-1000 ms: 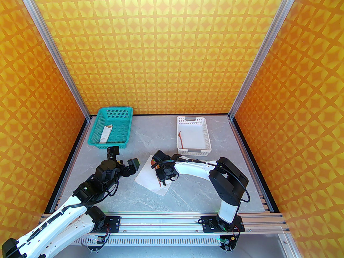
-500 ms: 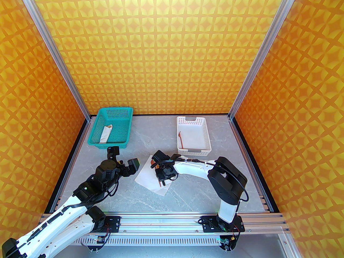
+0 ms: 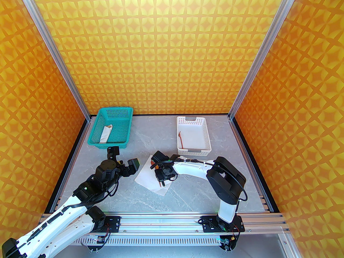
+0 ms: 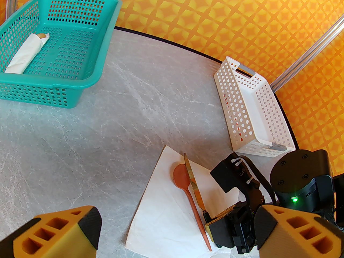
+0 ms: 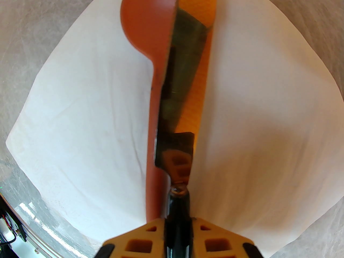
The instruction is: Place the utensils on the paper napkin and roll it up
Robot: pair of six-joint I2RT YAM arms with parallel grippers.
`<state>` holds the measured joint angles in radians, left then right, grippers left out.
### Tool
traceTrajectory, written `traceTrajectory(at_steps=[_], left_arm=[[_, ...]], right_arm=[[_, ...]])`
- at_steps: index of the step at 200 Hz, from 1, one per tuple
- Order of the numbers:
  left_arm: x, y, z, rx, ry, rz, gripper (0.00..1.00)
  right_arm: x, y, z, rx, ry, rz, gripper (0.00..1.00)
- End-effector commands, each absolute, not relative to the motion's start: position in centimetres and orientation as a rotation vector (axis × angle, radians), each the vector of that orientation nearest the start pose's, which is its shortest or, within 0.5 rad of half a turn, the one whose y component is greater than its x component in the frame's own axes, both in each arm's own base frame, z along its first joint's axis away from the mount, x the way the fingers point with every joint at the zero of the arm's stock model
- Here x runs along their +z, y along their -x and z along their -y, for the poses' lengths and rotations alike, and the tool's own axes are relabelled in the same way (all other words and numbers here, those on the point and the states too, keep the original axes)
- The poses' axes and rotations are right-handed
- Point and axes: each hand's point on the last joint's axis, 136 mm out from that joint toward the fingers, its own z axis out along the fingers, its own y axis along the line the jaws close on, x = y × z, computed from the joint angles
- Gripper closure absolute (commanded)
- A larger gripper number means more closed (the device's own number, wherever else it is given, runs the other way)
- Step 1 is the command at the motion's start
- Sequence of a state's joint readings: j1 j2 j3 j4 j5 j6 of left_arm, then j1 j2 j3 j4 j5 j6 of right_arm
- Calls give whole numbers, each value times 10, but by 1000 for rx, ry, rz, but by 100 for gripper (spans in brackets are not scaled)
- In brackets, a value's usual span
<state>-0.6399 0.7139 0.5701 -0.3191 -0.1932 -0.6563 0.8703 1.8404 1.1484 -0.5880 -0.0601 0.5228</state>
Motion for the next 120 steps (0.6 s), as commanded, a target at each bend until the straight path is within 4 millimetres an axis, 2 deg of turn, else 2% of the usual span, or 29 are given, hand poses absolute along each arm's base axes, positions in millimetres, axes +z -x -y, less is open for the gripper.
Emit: traceTrajectory(at_steps=[1,120], left_arm=[[199,-251,140,-584,150,-2086,1],[199,-250,140,-585,151,-2088,1]], right_arm=[[25,-246,-311,365,513,-2876,81],[32,-247,-312,370,512,-2861,76]])
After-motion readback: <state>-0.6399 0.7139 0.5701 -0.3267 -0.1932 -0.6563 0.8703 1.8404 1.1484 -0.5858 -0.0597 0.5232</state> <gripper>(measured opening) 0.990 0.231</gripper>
